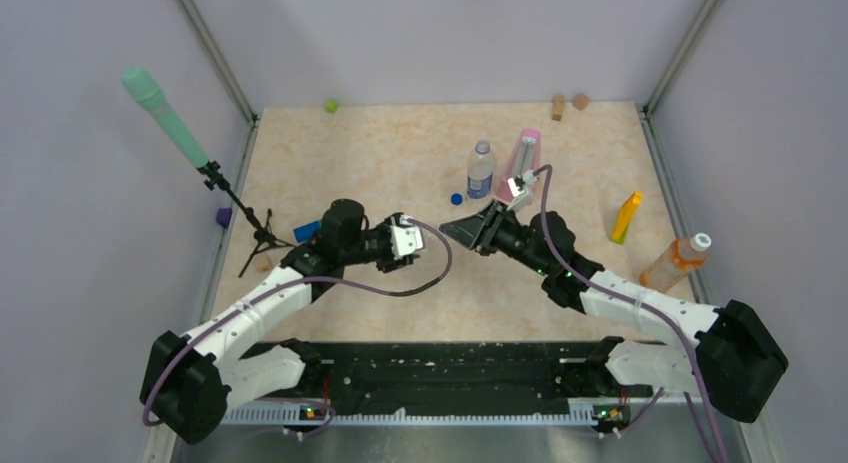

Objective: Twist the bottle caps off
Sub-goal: Unscrew the bottle cap from the plastic bottle.

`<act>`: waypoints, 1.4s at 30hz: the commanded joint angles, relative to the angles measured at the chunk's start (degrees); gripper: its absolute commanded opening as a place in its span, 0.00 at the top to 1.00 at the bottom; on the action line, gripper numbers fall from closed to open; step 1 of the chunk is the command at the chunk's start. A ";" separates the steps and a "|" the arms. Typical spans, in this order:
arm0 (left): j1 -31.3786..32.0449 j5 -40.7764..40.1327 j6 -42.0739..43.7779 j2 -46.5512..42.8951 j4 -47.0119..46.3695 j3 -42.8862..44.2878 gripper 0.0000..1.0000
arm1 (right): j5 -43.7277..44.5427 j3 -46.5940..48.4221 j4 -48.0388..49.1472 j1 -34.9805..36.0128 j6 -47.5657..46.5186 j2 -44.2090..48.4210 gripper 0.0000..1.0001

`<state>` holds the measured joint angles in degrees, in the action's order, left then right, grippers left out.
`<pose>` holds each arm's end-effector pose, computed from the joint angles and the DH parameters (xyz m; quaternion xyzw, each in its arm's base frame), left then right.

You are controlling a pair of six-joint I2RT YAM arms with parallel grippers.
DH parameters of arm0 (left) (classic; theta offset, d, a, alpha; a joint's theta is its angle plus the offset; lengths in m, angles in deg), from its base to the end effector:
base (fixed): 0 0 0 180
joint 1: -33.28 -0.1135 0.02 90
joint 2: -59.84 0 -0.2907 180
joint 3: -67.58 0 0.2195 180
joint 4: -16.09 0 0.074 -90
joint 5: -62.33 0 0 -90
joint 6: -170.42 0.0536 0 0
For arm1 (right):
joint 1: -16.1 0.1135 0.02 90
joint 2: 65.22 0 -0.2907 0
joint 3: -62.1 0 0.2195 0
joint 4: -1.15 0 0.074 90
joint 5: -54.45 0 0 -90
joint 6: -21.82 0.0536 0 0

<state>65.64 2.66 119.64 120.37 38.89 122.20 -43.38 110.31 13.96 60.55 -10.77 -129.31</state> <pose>0.1551 -0.1303 0.2862 0.5938 0.5956 -0.1952 0.5046 0.1598 0.1670 0.3081 0.0351 0.7248 0.5641 0.3941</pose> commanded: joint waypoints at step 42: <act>-0.95 13.39 0.30 1.55 8.18 6.42 1.00 | -25.27 -0.81 1.56 0.03 -60.09 8.45 0.53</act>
<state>65.36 18.75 120.12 123.48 49.76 126.92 -71.19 111.80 8.25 60.46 -74.61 -122.25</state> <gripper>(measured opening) 0.555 0.382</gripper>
